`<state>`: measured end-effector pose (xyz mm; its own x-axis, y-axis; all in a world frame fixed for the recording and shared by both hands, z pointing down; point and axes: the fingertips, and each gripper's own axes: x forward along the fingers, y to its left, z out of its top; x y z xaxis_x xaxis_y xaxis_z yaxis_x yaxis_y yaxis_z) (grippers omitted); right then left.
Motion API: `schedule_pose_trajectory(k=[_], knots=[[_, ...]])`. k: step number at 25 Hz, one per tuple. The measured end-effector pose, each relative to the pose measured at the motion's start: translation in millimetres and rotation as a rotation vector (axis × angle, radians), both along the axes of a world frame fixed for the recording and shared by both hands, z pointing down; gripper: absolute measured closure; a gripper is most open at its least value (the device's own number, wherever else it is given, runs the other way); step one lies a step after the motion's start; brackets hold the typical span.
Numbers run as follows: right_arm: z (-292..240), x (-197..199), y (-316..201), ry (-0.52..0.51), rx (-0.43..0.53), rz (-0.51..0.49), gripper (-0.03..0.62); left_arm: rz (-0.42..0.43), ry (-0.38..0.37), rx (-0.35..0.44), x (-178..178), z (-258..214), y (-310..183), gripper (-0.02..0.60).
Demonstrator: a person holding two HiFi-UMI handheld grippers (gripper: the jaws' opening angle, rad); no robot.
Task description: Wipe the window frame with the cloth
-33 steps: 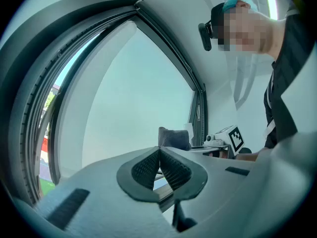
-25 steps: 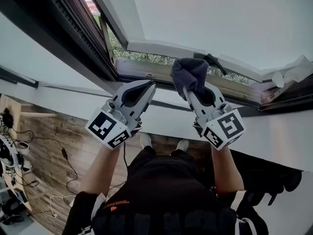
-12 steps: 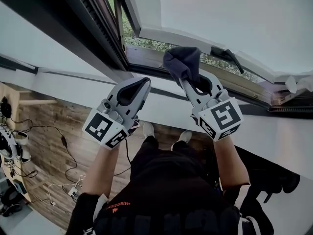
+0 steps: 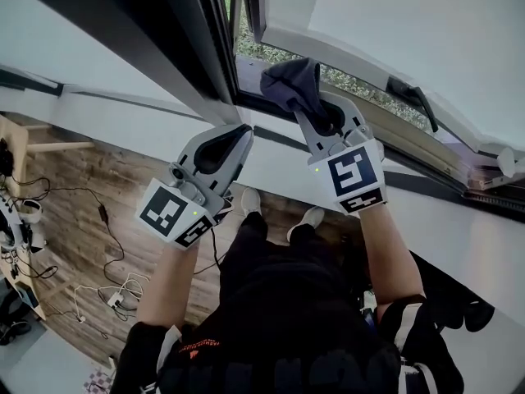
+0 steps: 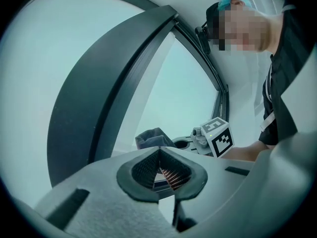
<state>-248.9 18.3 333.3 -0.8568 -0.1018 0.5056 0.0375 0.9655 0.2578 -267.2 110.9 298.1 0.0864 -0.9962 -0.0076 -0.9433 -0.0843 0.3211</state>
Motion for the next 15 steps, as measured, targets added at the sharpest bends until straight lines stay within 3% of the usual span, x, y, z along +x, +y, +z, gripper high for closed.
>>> schedule_pose_trajectory(k=[5, 15], knots=[[18.6, -25.3, 4.4, 0.086, 0.153, -0.074, 0.548, -0.013, 0.023, -0.015, -10.9, 14.3, 8.1, 0.56], [64.2, -53.4, 8.6, 0.242, 0.36, -0.169, 0.548, -0.026, 0.039, -0.041, -23.7, 28.9, 14.8, 0.56]])
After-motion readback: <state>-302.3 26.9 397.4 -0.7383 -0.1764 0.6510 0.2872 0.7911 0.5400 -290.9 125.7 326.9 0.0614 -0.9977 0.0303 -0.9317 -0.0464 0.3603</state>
